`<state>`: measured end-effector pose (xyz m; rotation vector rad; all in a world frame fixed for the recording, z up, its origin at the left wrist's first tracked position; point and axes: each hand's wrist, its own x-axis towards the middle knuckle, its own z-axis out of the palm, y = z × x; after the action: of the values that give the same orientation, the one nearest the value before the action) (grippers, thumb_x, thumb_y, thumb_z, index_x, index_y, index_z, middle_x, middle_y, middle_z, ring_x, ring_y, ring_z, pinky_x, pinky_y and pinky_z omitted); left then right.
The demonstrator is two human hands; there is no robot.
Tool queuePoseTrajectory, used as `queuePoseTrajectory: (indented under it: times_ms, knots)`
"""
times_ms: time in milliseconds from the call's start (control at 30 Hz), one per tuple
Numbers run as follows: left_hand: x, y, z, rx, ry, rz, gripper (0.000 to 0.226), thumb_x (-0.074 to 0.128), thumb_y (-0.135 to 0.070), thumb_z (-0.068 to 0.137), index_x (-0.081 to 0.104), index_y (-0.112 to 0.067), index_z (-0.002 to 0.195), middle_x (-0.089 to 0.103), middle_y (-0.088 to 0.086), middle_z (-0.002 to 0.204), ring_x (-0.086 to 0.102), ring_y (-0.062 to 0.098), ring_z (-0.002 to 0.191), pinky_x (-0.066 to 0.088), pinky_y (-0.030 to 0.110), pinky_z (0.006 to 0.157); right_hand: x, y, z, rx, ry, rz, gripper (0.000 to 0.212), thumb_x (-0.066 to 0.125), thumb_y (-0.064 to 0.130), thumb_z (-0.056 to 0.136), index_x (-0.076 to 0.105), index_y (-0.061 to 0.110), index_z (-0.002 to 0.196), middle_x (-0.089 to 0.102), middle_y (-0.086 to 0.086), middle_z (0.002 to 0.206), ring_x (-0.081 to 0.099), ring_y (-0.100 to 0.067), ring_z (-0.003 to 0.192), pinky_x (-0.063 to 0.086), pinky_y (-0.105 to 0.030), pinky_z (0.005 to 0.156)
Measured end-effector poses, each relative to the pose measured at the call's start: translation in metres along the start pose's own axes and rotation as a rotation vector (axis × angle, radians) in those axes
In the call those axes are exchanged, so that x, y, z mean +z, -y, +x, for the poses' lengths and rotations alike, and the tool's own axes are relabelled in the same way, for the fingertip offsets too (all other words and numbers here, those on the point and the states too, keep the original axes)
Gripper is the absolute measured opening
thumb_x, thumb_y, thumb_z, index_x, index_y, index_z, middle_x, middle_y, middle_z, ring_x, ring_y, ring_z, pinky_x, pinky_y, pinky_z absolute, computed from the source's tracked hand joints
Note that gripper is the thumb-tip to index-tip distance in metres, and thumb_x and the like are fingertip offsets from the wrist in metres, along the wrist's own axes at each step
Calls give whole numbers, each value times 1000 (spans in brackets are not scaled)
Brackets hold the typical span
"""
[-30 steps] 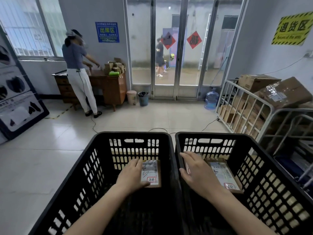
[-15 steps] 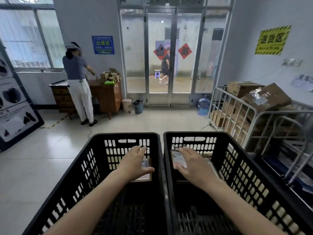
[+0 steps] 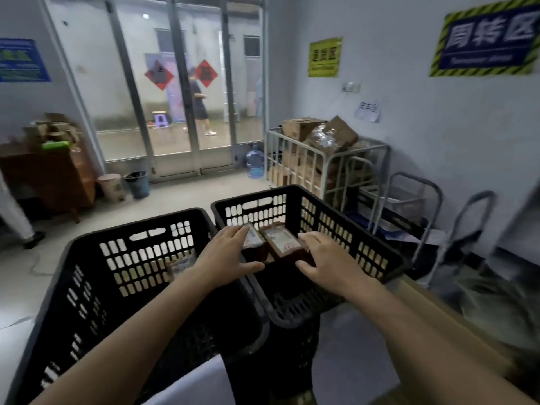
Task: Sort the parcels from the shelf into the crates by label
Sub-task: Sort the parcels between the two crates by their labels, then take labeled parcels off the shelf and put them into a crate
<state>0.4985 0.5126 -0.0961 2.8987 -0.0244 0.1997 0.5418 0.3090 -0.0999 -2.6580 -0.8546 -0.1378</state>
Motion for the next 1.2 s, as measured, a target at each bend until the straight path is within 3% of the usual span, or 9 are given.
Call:
queuePoseTrajectory:
  times_ms: [467, 600, 833, 1033, 1200]
  knots:
    - [27, -125, -19, 384, 122, 37, 87, 58, -56, 82, 19, -15, 148, 25, 3, 152, 20, 21, 141, 21, 34, 115, -52, -41, -156, 371, -22, -130, 61, 50, 36, 92, 27, 16, 144, 33, -3, 147, 32, -20, 134, 32, -34, 109]
    - [38, -180, -22, 504, 132, 36, 85, 58, -58, 80, 24, -15, 146, 32, 3, 147, 26, 21, 138, 24, 33, 114, -73, -58, -206, 498, -62, -155, 61, 50, 36, 92, 27, 17, 144, 34, -1, 146, 33, -19, 133, 33, -33, 107]
    - [54, -284, -44, 670, 171, -14, 86, 58, -58, 81, 21, -17, 147, 27, 1, 151, 20, 20, 141, 22, 34, 114, -110, -88, -305, 690, -97, -164, 62, 48, 37, 93, 22, 19, 146, 27, 2, 151, 27, -17, 138, 31, -33, 110]
    - [59, -378, -79, 818, 169, -70, 79, 60, -54, 81, 29, -16, 144, 34, 2, 146, 25, 21, 138, 24, 32, 112, -149, -110, -395, 803, -160, -182, 62, 47, 37, 95, 19, 19, 147, 23, 2, 153, 22, -16, 140, 28, -32, 111]
    - [68, -443, -104, 879, 173, -77, 87, 59, -57, 79, 24, -15, 147, 31, 3, 149, 23, 22, 140, 25, 35, 114, -175, -125, -462, 865, -207, -183, 61, 47, 36, 95, 20, 20, 147, 24, 4, 152, 23, -14, 140, 28, -30, 110]
